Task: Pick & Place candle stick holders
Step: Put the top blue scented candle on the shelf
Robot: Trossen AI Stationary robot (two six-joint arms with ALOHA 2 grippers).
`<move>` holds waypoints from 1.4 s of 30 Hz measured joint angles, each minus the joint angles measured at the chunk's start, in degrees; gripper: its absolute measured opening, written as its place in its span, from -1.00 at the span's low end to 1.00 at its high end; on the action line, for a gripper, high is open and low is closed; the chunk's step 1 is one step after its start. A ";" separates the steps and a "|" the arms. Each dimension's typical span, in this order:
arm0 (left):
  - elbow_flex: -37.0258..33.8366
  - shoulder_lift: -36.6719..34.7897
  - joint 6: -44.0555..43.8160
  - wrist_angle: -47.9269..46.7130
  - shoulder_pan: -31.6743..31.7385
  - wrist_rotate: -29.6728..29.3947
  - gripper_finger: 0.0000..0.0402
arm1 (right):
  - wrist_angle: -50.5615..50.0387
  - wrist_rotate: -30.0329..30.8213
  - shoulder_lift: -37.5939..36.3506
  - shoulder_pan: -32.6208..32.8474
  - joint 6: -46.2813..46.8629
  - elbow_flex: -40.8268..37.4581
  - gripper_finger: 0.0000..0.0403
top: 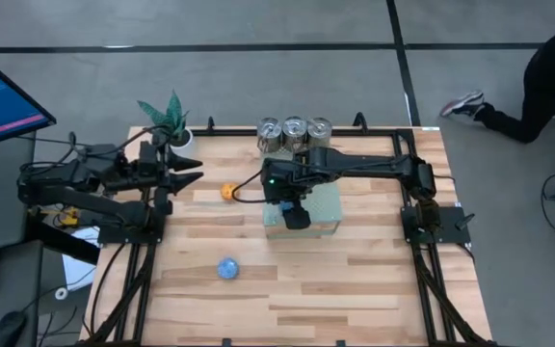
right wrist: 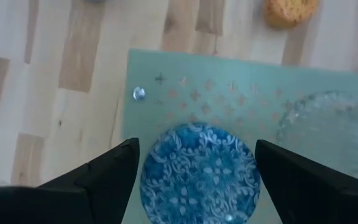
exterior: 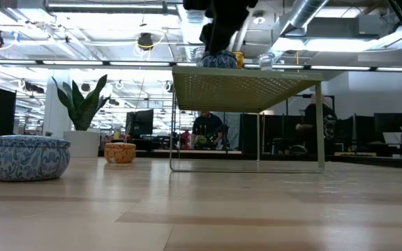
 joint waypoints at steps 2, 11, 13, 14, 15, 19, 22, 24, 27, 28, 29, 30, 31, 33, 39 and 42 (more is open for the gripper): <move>0.00 0.03 0.01 -0.01 0.00 0.00 -0.35 | -0.30 0.00 0.00 0.29 0.01 -0.27 0.54; 0.00 0.00 0.01 -0.02 0.00 0.02 -0.35 | -6.31 0.07 0.00 0.42 2.50 -0.44 0.54; 0.00 0.00 0.00 -0.01 0.00 0.02 -0.35 | -7.48 0.15 0.00 0.48 3.08 -0.44 0.54; 0.00 0.00 0.01 -0.02 0.00 0.02 -0.35 | -7.82 0.22 0.00 0.48 3.43 -0.44 0.54; 0.00 0.00 0.01 -0.02 0.00 0.02 -0.35 | -8.27 0.26 -0.02 0.50 3.64 -0.44 0.54; 0.00 0.02 0.01 -0.02 0.00 0.02 -0.35 | -9.19 0.40 -0.15 0.48 3.91 -0.46 0.54; 0.00 0.00 0.00 -0.02 0.00 0.02 -0.35 | -9.17 0.42 -0.17 0.79 3.93 -0.46 0.54; 0.00 0.00 0.01 -0.02 0.00 0.02 -0.35 | -8.25 0.40 -0.17 1.33 3.44 -0.46 0.54; 0.00 0.02 0.21 -0.02 0.00 0.02 -0.35 | -6.32 0.35 -0.17 2.25 3.14 -0.44 0.51; 0.00 0.02 0.21 -0.02 0.00 0.02 -0.35 | -6.10 0.39 -0.17 2.56 3.00 -0.44 0.49; 0.00 0.02 0.21 -0.02 0.00 0.02 -0.35 | -6.13 0.43 -0.17 2.82 2.99 -0.44 0.46; 0.00 0.00 0.21 -0.02 0.00 0.02 -0.35 | -6.25 0.45 -0.17 2.89 2.99 -0.44 0.42; 0.00 0.00 0.21 -0.02 0.00 0.02 -0.35 | -6.50 0.44 -0.21 2.87 2.99 -0.43 0.38; 0.00 0.00 0.21 -0.02 0.00 0.02 -0.35 | -7.42 0.44 -0.28 2.78 2.99 -0.42 0.30; 0.00 0.00 0.21 -0.02 0.00 0.02 -0.35 | -8.38 0.44 -0.28 2.23 1.93 -0.42 0.14; 0.00 0.00 0.21 -0.02 0.00 0.02 -0.35 | -9.58 0.42 -0.28 2.25 1.54 -0.42 0.07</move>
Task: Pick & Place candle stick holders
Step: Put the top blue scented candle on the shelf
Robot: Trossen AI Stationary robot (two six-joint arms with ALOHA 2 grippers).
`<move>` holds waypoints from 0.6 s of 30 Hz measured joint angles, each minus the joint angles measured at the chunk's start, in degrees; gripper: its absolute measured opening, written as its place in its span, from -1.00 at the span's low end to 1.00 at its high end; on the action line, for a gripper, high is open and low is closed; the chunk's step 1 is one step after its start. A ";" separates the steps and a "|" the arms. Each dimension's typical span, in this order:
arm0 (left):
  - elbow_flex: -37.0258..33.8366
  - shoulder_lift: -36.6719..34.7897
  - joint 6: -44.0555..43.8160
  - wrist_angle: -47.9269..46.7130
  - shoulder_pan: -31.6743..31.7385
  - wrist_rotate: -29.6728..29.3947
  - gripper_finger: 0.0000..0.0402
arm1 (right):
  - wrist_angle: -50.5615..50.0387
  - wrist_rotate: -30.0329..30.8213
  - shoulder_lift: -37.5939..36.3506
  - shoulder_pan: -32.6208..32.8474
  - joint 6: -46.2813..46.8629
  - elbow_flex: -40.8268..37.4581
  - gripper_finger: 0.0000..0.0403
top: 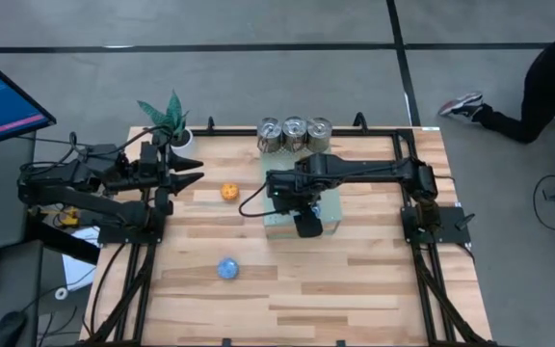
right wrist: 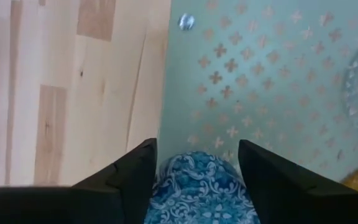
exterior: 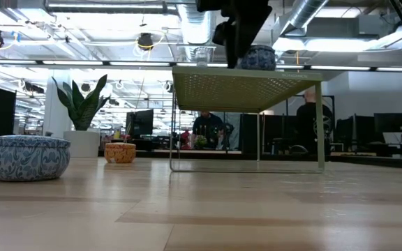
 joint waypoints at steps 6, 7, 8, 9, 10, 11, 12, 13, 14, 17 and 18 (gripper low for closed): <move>0.00 0.00 0.00 0.00 0.00 0.00 -0.35 | -2.40 0.00 0.00 0.04 -0.04 0.00 -0.08; 0.00 0.00 0.00 0.00 0.00 0.00 -0.35 | -2.46 0.02 0.00 0.10 -0.04 0.00 -0.11; 0.00 0.00 0.00 0.00 0.00 0.00 -0.35 | -2.66 0.03 0.00 0.11 -0.04 0.00 -0.15; 0.00 0.01 0.00 0.00 0.00 0.00 -0.35 | -3.02 0.02 0.00 0.14 -0.04 0.00 -0.18; 0.00 0.00 0.00 0.00 0.00 0.00 -0.35 | -3.53 0.02 0.00 0.17 -0.04 0.00 -0.21; 0.00 0.00 0.00 0.00 0.00 0.00 -0.35 | -4.09 0.00 0.00 0.17 -0.04 0.00 -0.24; 0.00 0.00 0.00 0.00 0.00 0.00 -0.35 | -4.60 0.02 0.00 0.11 -0.04 0.00 -0.27; 0.00 0.00 0.00 0.00 0.00 0.00 -0.35 | -5.00 0.02 0.00 0.02 -0.04 0.00 -0.30; 0.00 0.00 0.00 0.00 0.00 0.00 -0.35 | -5.27 0.02 0.00 -0.11 -0.04 0.00 -0.33; 0.00 0.00 0.00 0.00 0.00 0.00 -0.35 | -5.31 0.10 0.00 -0.35 -0.04 0.00 -0.40; 0.00 0.00 0.00 0.00 0.00 0.00 -0.35 | -5.30 0.65 0.00 -0.37 -0.03 0.00 -0.42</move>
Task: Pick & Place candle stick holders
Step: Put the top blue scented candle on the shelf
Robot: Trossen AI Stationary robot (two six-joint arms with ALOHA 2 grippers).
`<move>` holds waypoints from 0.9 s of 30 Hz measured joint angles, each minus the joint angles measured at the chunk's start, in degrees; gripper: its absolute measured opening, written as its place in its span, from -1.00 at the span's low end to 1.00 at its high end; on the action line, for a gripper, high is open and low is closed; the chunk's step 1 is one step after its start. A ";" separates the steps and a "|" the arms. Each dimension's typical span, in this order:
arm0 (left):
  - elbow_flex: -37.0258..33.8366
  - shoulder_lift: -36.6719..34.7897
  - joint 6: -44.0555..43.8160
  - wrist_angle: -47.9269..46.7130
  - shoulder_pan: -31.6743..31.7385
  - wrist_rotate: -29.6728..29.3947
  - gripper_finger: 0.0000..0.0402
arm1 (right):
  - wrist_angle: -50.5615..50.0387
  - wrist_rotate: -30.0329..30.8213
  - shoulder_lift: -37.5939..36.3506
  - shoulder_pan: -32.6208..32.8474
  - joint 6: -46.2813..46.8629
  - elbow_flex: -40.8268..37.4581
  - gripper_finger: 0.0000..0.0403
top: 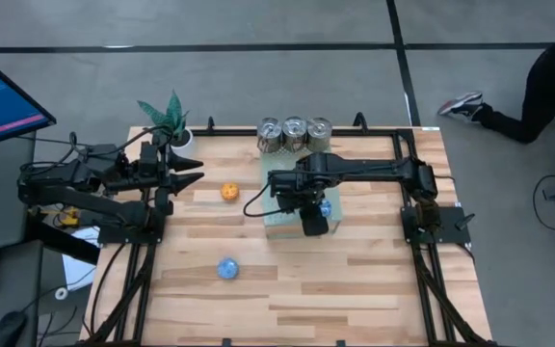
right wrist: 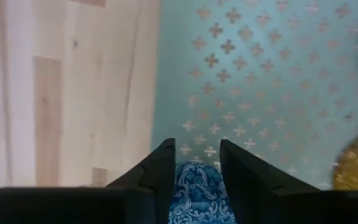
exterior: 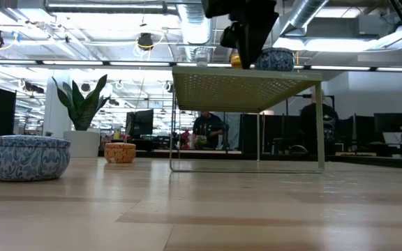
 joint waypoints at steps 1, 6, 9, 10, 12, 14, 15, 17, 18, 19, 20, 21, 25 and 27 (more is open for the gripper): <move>0.00 0.00 0.00 0.00 0.00 0.00 -0.35 | -0.02 0.79 0.00 0.00 -0.01 0.00 -0.44; 0.00 0.00 0.00 -0.01 0.00 0.00 -0.35 | -0.05 2.06 0.00 -0.25 -0.29 0.00 -0.50; 0.00 0.00 0.00 -0.02 0.02 0.00 -0.35 | -0.53 2.13 0.00 -0.33 -0.29 0.00 -0.51; 0.00 0.01 -0.02 -0.02 0.00 0.00 -0.35 | -0.93 2.23 0.00 -0.33 -0.29 0.00 -0.51; 0.00 0.02 0.00 -0.02 0.00 0.00 -0.35 | -1.52 3.12 -0.34 -0.46 -0.27 0.00 -0.51; 0.00 0.00 0.00 -0.02 0.00 0.00 -0.35 | -1.16 3.54 -1.16 -0.50 -0.41 0.00 -0.52; 0.00 0.01 0.00 -0.02 0.01 0.00 -0.35 | -1.11 3.58 -1.91 -0.52 -0.44 0.00 -0.52; 0.00 0.00 0.00 -0.02 0.00 0.00 -0.35 | -0.49 3.61 -3.32 -0.67 -0.34 0.01 -0.52; 0.00 0.00 0.00 -0.02 0.02 -0.01 -0.35 | -0.02 3.62 -4.06 -0.70 -0.06 0.07 -0.52; 0.00 0.02 0.00 -0.02 0.02 0.00 -0.35 | 0.21 3.61 -4.69 -0.70 0.35 0.04 -0.52; 0.00 0.02 0.00 -0.04 0.01 0.00 -0.35 | 0.32 3.62 -5.28 -0.70 0.74 0.02 -0.52; 0.00 0.00 0.00 -0.02 0.00 0.00 -0.35 | 0.54 3.63 -6.05 -0.70 1.17 0.00 -0.52; 0.00 0.01 0.00 -0.04 0.02 -0.02 -0.35 | 0.49 3.63 -10.25 -0.64 5.55 0.00 -0.52; 0.00 0.04 0.00 -0.07 0.02 -0.02 -0.35 | 0.65 3.83 -12.38 0.11 8.67 0.00 -0.52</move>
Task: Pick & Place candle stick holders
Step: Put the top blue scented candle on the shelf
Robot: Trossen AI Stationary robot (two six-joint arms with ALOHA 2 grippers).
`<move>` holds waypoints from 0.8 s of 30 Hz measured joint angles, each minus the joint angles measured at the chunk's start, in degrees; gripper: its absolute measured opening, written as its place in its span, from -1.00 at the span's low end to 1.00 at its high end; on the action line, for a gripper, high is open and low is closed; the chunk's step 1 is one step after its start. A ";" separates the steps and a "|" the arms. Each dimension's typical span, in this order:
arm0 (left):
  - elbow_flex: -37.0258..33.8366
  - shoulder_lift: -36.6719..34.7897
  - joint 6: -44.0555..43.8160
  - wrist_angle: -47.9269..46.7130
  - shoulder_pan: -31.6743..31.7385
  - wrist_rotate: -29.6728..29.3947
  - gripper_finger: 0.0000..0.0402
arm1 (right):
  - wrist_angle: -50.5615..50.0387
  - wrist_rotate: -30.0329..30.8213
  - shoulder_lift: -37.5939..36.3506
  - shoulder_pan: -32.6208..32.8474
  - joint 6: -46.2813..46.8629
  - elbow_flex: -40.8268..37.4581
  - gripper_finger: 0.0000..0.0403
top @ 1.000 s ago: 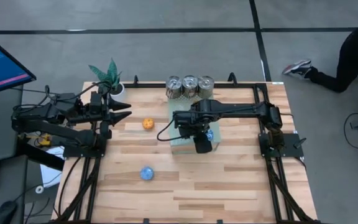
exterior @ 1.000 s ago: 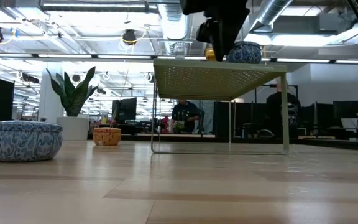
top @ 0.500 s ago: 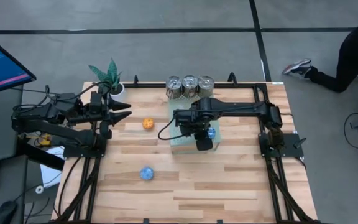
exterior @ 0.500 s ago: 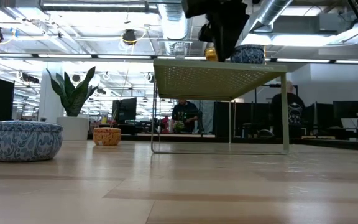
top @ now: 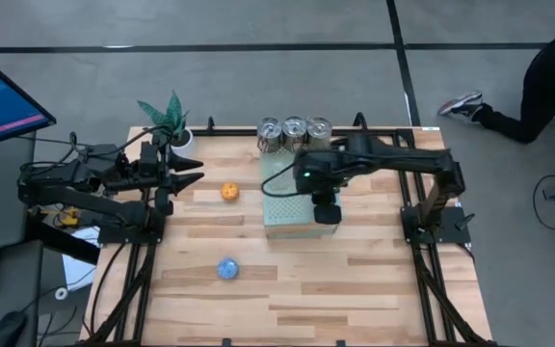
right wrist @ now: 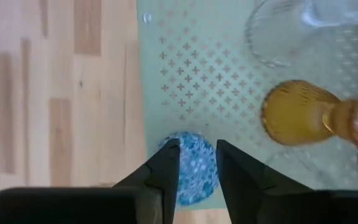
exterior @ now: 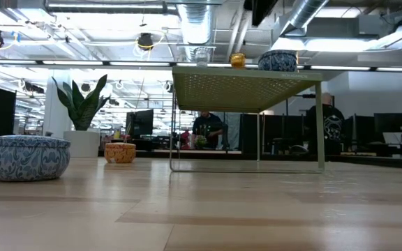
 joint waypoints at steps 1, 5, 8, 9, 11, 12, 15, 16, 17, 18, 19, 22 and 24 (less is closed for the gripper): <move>0.00 0.00 0.00 -0.03 0.00 0.00 -0.35 | 0.39 0.17 -0.93 0.61 1.36 0.02 -0.52; 0.02 0.33 -0.02 -0.24 -0.01 -1.01 -0.35 | 1.24 0.17 -1.73 4.30 3.65 0.07 -0.63; 0.02 0.39 -0.02 -0.26 0.00 -1.35 -0.35 | 0.54 -0.02 0.27 6.74 2.71 -0.08 -0.76; 0.02 0.55 -0.02 -0.29 -0.01 -1.37 -0.35 | 0.40 -0.05 1.10 7.39 2.17 -0.09 -0.82; 0.02 0.70 -0.01 -0.31 -0.02 -1.38 -0.35 | 0.28 -0.37 2.79 8.26 0.95 0.02 -0.92; 0.02 0.70 0.00 -0.36 -0.02 -1.39 -0.35 | -0.23 -0.41 3.70 8.43 0.41 0.00 -0.96; 0.02 0.70 -0.02 -0.37 -0.02 -1.53 -0.35 | -1.73 -0.40 6.10 8.67 -0.61 0.00 -0.97; 0.02 0.70 -0.02 -0.39 -0.02 -1.53 -0.35 | -2.49 -0.38 6.69 8.59 -0.59 -0.02 -0.95; 0.02 0.70 -0.06 -0.39 -0.01 -1.53 -0.35 | -2.97 -0.38 7.16 8.45 -0.59 -0.02 -0.95; 0.02 0.70 -0.09 -0.39 -0.01 -1.53 -0.35 | -3.40 -0.35 7.62 8.26 -0.61 -0.02 -0.94; 0.02 0.70 -0.12 -0.39 -0.02 -1.53 -0.35 | -4.07 -0.28 7.99 8.12 -0.69 0.00 -0.95; 0.02 0.70 -0.20 -0.42 -0.01 -1.53 -0.35 | -5.25 0.78 8.07 7.72 -1.02 -0.08 -0.99; 0.02 0.70 -0.20 -0.42 0.00 -1.53 -0.35 | -5.16 1.83 8.01 7.38 -1.01 -0.03 -0.99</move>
